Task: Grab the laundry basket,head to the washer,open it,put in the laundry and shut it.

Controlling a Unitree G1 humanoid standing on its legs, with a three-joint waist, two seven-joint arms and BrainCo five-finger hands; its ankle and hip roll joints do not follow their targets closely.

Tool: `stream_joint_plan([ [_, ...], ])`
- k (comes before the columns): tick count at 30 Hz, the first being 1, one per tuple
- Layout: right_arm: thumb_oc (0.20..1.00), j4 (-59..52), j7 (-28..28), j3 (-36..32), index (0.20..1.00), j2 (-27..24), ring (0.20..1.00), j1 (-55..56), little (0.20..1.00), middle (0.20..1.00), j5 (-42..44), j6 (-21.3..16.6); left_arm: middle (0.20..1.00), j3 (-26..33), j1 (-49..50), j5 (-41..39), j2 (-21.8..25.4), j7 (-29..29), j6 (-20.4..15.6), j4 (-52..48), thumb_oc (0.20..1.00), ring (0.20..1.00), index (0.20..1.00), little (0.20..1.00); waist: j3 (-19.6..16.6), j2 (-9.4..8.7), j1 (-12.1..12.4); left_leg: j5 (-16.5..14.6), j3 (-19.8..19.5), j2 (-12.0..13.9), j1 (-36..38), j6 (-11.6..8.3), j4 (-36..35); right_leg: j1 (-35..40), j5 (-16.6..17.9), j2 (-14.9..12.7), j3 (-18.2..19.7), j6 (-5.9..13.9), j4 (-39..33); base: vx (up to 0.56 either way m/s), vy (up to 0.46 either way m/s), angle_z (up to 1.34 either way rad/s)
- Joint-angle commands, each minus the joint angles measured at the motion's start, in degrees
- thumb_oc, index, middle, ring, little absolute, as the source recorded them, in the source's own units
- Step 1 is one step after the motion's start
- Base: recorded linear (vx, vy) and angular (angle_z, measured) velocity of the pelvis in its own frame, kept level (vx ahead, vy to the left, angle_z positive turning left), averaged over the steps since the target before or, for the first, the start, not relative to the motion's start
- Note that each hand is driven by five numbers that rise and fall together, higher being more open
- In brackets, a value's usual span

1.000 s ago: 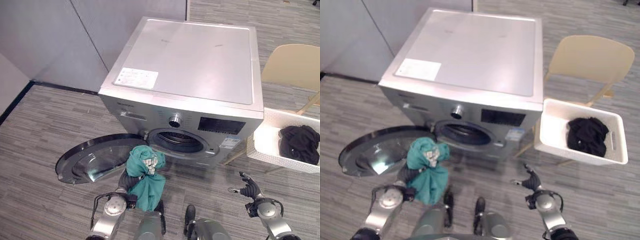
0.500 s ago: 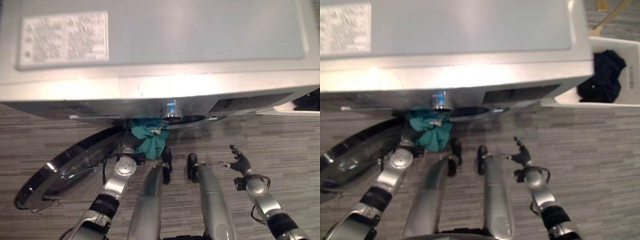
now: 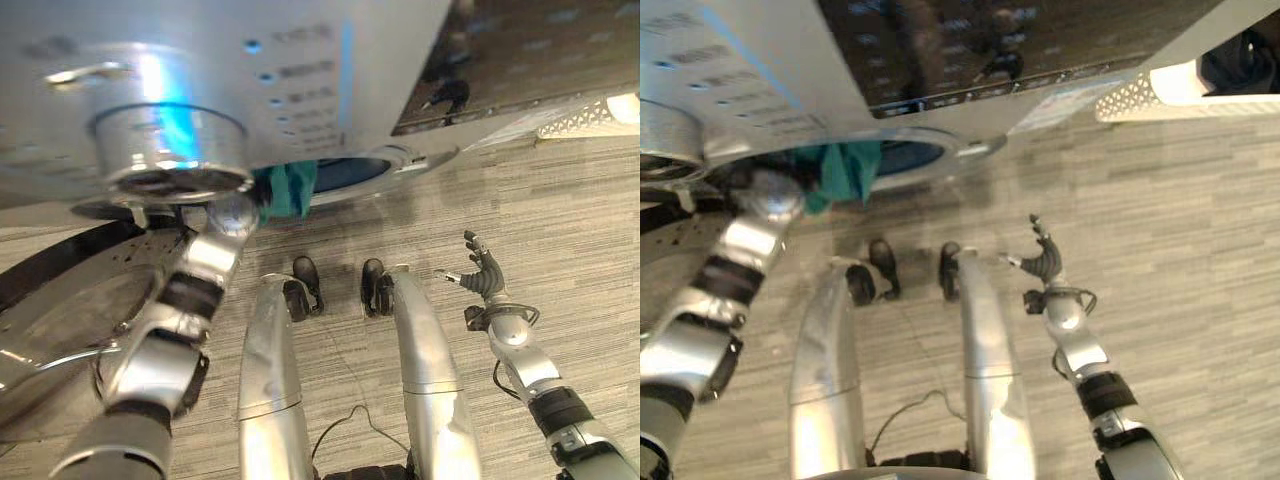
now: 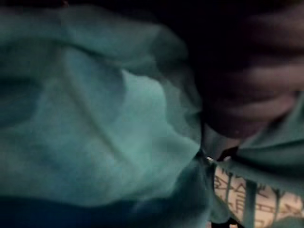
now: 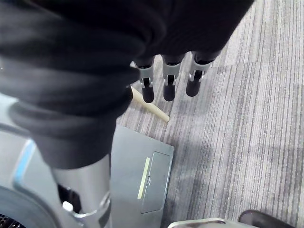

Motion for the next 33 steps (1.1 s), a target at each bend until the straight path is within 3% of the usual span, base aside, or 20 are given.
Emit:
stream_joint_plan([
  [1,1.000,-4.1,0.8,1.1,1.000,-1.7,1.000,6.3,1.000,1.000,2.7,-4.8,0.200,-2.9,-4.4,2.0,1.9,5.1,-1.4,7.7,0.200,0.200,0.200,0.200,-9.0,2.80,-2.0,-5.6,-8.6,2.8,-0.1,-3.11,2.7,1.3,0.7,-0.5,0.2,3.31,-8.1,0.00,0.000,0.00],
  [2,1.000,-4.3,1.1,1.5,1.000,-2.2,1.000,6.0,1.000,1.000,2.8,-5.2,0.200,-4.4,-7.0,1.8,3.0,4.7,-1.4,10.5,0.200,0.200,0.200,0.200,-8.9,2.88,-2.3,-5.7,-8.7,2.8,-0.7,-3.15,3.2,0.8,0.7,-0.4,0.1,3.35,-7.7,0.00,0.000,0.00],
  [3,1.000,-4.6,1.5,1.6,1.000,-2.4,1.000,6.0,1.000,1.000,2.9,-5.2,1.000,-4.7,-8.3,1.4,3.9,4.3,-1.3,12.0,1.000,1.000,1.000,1.000,-8.9,2.84,-2.4,-5.7,-8.8,2.9,-1.2,-3.19,3.7,0.4,0.7,-0.3,0.1,3.42,-7.6,0.00,-0.012,-0.04],
  [11,1.000,-4.3,3.5,1.6,1.000,-4.4,1.000,5.2,1.000,1.000,4.3,-5.7,1.000,-8.8,-11.7,3.2,5.0,-1.1,-0.2,16.1,1.000,1.000,1.000,1.000,-9.8,3.27,-2.4,-5.2,-9.5,2.4,-1.6,-3.58,4.1,0.6,0.7,-0.4,-0.7,3.34,-7.4,-0.01,-0.005,0.00],
  [15,1.000,-3.1,4.0,1.1,1.000,-5.1,1.000,4.8,1.000,1.000,4.5,-4.8,1.000,-8.3,-5.7,6.8,4.4,-4.1,0.1,10.1,1.000,1.000,1.000,1.000,-10.6,3.38,-1.2,-4.0,-9.8,1.8,1.3,-4.40,0.7,3.7,0.8,-0.9,-1.2,3.15,-9.5,-0.04,-0.011,0.16],
  [20,1.000,3.1,2.6,0.9,1.000,-2.7,1.000,4.4,1.000,1.000,1.4,-0.9,1.000,1.0,19.4,2.5,-6.6,-8.9,-1.5,-3.4,1.000,1.000,1.000,1.000,-10.5,2.93,1.9,0.0,-8.8,-0.1,12.7,-5.73,-11.9,14.7,3.0,-2.2,-1.9,3.40,-19.8,-0.06,0.002,0.29],
  [22,1.000,6.0,2.9,0.8,1.000,-1.2,1.000,5.3,1.000,1.000,0.6,0.3,1.000,2.9,30.2,-0.9,-11.0,-12.0,-2.2,-6.4,1.000,1.000,1.000,1.000,-10.7,2.73,3.5,2.8,-8.3,-1.1,20.8,-6.21,-20.8,22.0,4.9,-2.6,-2.4,4.01,-26.1,-0.01,0.015,0.30],
  [25,1.000,8.6,3.4,0.8,1.000,-0.6,1.000,6.2,1.000,1.000,-0.1,1.1,1.000,4.0,36.5,-2.9,-13.0,-13.9,-2.1,-6.8,1.000,1.000,1.000,1.000,-10.4,2.38,4.3,4.8,-8.1,-2.2,27.6,-6.44,-27.1,28.6,6.6,-3.3,-2.7,4.26,-31.5,0.04,0.000,0.28],
  [26,1.000,10.5,5.0,0.7,1.000,0.1,1.000,8.6,1.000,1.000,-1.1,1.4,1.000,5.5,44.5,-3.9,-14.0,-16.7,-1.8,-6.5,1.000,1.000,1.000,1.000,-10.8,2.37,5.1,7.6,-8.0,-3.3,36.7,-6.90,-36.2,37.6,8.6,-3.6,-3.3,5.05,-39.1,0.11,0.000,0.27],
  [29,1.000,12.5,5.5,-0.4,1.000,0.7,1.000,10.3,1.000,1.000,-1.6,2.0,1.000,6.3,49.0,-4.8,-14.3,-18.2,-1.7,-6.6,1.000,1.000,1.000,1.000,-11.0,2.18,5.5,9.0,-8.1,-3.9,42.0,-7.10,-40.7,43.4,10.2,-3.7,-3.8,5.61,-43.9,0.05,-0.005,0.22],
  [30,1.000,12.7,5.6,-0.9,1.000,0.8,1.000,10.9,1.000,1.000,-1.6,1.8,1.000,6.7,50.8,-5.0,-14.1,-18.8,-1.9,-6.9,1.000,1.000,1.000,1.000,-11.3,2.09,5.6,11.4,-7.8,-4.2,43.7,-6.94,-43.4,45.4,12.3,-3.7,-4.2,5.55,-47.0,0.03,-0.006,0.27],
  [33,1.000,15.0,6.6,-2.6,1.000,1.5,1.000,13.1,1.000,1.000,-1.0,2.2,1.000,7.8,55.5,-4.4,-13.6,-20.9,-1.5,-7.1,1.000,1.000,1.000,1.000,-12.3,1.98,5.6,13.7,-7.0,-4.6,51.8,-7.00,-51.2,53.0,14.9,-3.3,-4.1,6.74,-54.1,0.11,0.025,0.00],
])
